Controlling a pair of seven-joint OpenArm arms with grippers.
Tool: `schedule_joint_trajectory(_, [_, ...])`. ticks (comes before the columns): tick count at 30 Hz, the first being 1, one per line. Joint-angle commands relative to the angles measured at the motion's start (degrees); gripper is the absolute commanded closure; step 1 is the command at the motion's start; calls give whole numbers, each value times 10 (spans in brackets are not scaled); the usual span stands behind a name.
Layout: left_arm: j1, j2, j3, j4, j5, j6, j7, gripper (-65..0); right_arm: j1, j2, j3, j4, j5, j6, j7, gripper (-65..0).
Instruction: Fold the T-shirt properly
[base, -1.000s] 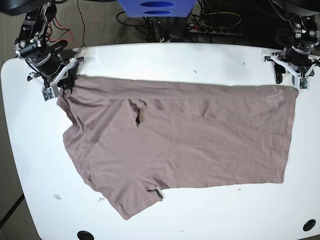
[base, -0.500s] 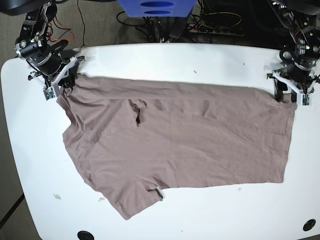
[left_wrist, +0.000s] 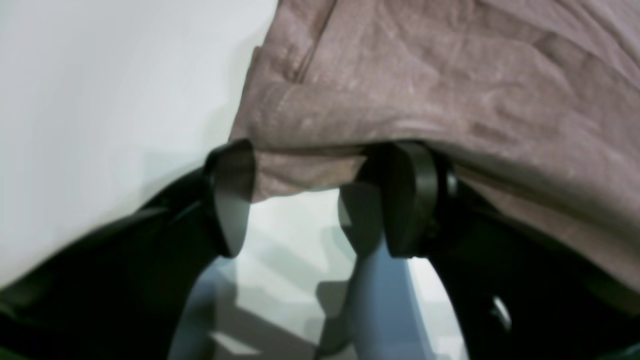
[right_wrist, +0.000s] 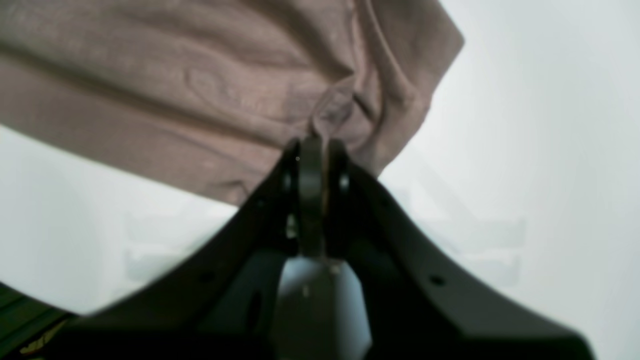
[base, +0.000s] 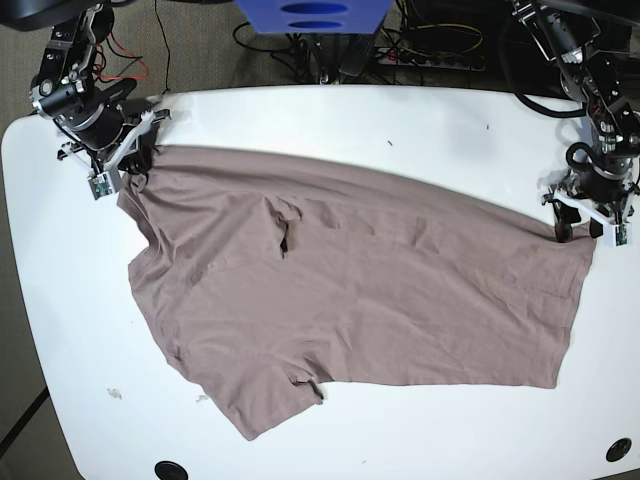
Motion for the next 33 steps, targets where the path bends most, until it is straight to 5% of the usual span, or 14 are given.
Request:
schedule_joint_trajectory(1, [2,-2,1,-16,21,0,33,-382,0,6,4,8,0,0,3,-6])
schedule_joint_trajectory(19, [-25,7,12,-42,45,-7,20,-357,0,5,2,5,-6,0,-2,-8])
schedule_joint_trajectory(21, [-20,7,5,-2,32,-5,15,-260,1,4,0,8,-7,0,-3,-5])
schedule_joint_trajectory(29, [10,5,3,53,30,-3,25,-218,0,4,0,8,-6,0,-1,-5])
schedule_joint_trajectory(33, [40,3,5,65,34,-4,33,-56,-1,3,0,5,-8,2,1,-4])
